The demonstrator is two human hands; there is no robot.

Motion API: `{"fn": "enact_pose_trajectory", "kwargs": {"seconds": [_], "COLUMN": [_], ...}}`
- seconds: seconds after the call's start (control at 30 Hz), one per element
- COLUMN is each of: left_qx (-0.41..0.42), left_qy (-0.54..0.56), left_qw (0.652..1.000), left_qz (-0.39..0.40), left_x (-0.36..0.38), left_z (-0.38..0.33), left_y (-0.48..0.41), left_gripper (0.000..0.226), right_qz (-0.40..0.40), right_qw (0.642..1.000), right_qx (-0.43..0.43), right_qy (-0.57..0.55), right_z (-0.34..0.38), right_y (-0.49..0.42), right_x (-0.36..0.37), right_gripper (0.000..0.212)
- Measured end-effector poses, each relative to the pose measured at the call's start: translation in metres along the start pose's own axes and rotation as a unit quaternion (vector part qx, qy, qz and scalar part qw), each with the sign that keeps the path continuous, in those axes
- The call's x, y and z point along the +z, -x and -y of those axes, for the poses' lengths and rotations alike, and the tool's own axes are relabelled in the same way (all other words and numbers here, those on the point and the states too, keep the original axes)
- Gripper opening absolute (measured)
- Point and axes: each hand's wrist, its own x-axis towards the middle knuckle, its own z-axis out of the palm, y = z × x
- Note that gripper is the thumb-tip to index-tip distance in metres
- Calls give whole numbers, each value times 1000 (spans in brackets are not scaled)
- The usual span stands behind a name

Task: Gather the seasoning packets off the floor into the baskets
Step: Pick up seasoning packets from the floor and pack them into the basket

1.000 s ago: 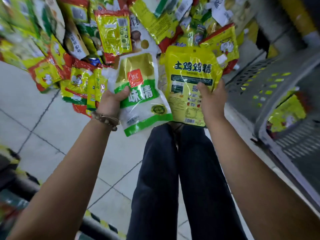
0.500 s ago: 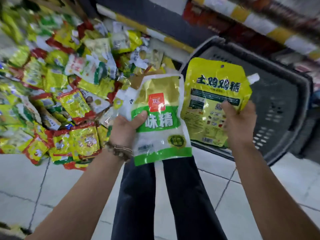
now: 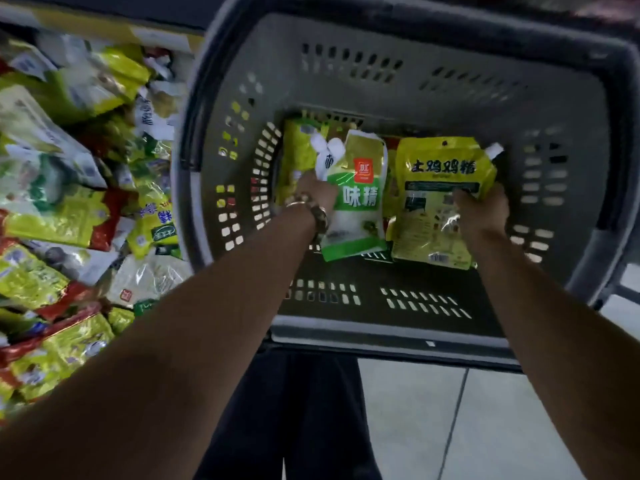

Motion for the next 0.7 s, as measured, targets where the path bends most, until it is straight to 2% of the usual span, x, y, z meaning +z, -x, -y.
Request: {"fn": "enact_pose_trajectory", "kwargs": {"seconds": [0.1,0.2,0.4,0.57,0.7], "left_qx": [-7,13,31,21,23], "left_qy": [-27,-26,-39,-51,-74], "left_qw": [999,1000,997,994,991], "left_qz": [24,-9,-52,-91,-107], "left_x": [21,45,56,21,-6], "left_z": [2,16,25,32,38], "left_y": [-45,-82,-103,-112,-124], "left_gripper": [47,60,48,46,39], "right_qz": [13,17,-22,-71,-35], "right_qw": [1000,999,1000,997,982], "right_qx": [1,10,12,-14,-31], "right_qy": [-29,-47,18,25,186], "right_z": [-21,-43,-63,-55,-50], "right_y": [-38,-66,-82,-78,-57], "right_x": [34,70,93,87,95], "right_gripper": [41,41,53,45,60]}}
